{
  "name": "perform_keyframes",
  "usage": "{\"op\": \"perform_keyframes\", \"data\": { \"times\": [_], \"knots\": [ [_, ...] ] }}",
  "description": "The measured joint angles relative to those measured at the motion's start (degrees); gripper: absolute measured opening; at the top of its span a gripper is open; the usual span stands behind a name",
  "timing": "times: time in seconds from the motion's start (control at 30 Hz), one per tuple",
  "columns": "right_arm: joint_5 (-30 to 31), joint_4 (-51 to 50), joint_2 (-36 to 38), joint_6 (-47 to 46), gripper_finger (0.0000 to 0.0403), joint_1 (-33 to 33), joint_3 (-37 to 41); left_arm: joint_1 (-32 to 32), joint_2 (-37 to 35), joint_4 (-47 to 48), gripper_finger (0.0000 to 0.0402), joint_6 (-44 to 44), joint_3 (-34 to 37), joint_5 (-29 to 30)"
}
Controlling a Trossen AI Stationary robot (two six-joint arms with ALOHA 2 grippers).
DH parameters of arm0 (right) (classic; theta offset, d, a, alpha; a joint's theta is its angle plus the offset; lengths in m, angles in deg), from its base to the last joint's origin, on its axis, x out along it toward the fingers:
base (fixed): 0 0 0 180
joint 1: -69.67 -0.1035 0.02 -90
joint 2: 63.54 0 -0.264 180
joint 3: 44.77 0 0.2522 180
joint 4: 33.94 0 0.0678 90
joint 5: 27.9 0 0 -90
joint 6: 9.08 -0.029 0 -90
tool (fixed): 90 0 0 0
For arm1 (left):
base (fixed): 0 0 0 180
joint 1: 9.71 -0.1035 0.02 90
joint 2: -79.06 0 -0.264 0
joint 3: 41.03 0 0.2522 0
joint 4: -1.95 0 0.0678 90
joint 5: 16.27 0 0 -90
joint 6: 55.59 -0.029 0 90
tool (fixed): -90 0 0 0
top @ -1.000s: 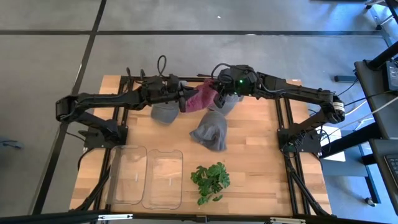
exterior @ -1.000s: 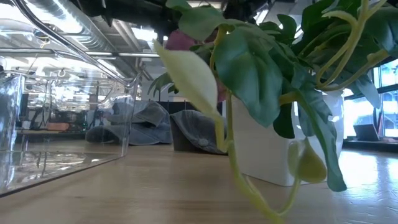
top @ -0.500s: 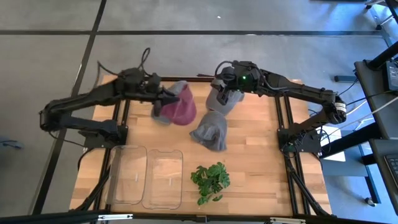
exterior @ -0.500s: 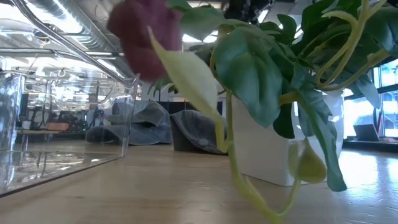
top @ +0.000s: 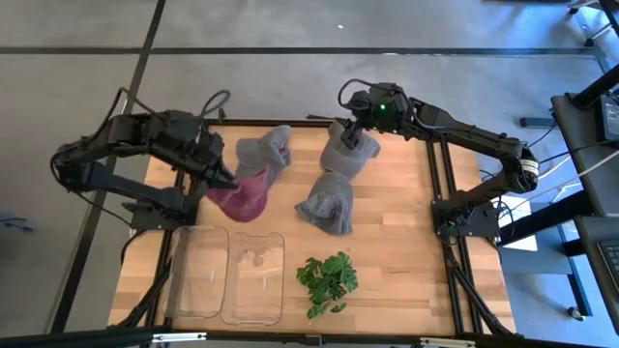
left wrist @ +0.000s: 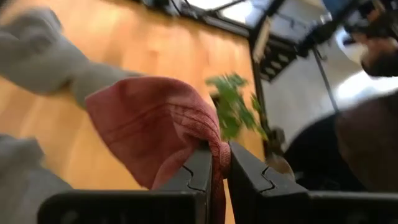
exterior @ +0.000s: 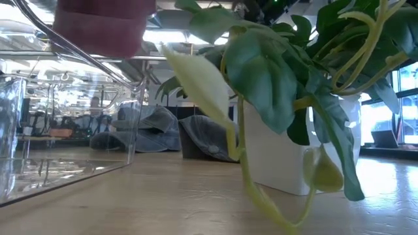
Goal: Pick & Place hat
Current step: Put the red cap into the left transparent bin
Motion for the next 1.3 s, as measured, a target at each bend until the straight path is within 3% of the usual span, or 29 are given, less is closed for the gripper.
{"op": "perform_keyframes", "data": {
  "times": [0.37,0.57,1.03,1.3],
  "knots": [
    [0.0,0.04,0.0,0.0,0.0213,0.31,0.0,9.05,-0.13,11.98,0.0026,22.42,-3.55,-2.7],
    [-0.02,0.07,0.0,0.04,0.0213,0.4,0.0,13.83,0.76,24.07,0.0027,30.92,-3.24,0.44],
    [0.0,0.04,0.0,-0.07,0.0213,0.51,0.02,22.82,1.05,21.06,0.0027,39.09,7.02,8.97],
    [0.0,0.05,0.0,0.17,0.0213,0.51,0.02,27.73,0.53,20.91,0.0028,47.58,12.33,18.81]
  ]
}}
